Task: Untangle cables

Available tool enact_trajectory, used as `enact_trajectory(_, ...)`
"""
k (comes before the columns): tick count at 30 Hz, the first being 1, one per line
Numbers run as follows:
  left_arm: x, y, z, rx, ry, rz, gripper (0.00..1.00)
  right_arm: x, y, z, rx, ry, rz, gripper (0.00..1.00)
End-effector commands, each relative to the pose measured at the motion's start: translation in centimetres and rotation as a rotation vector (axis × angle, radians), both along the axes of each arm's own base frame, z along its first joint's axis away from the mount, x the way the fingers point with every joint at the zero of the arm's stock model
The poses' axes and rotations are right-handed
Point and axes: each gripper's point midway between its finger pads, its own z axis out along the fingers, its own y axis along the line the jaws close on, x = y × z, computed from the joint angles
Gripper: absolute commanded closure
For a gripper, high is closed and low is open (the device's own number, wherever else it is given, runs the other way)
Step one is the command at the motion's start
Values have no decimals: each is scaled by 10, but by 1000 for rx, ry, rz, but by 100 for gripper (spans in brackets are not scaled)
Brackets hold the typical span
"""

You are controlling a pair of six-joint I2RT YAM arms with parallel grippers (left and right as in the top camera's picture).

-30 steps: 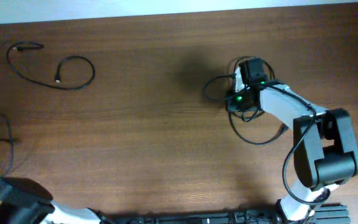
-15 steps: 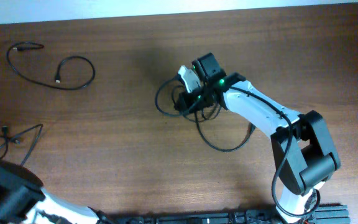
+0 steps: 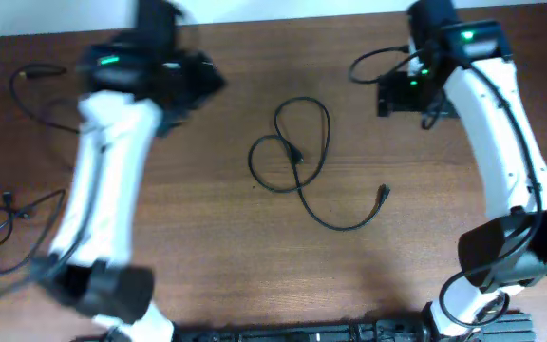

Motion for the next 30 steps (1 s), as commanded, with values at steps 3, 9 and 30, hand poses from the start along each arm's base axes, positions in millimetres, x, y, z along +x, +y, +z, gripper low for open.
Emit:
enact_trajectory(3,4,-106,-132,-1,252,102,3,-3,-42,10,8,-24,-125,2)
enact_trajectory(9,0,-181,-273,17,357,-10,48,-4,-41,10,7,-17,-123,1)
enact_trajectory(30,225,109,-89,722,-303,-382,100,-4,-42,10,7,-18,-123,1)
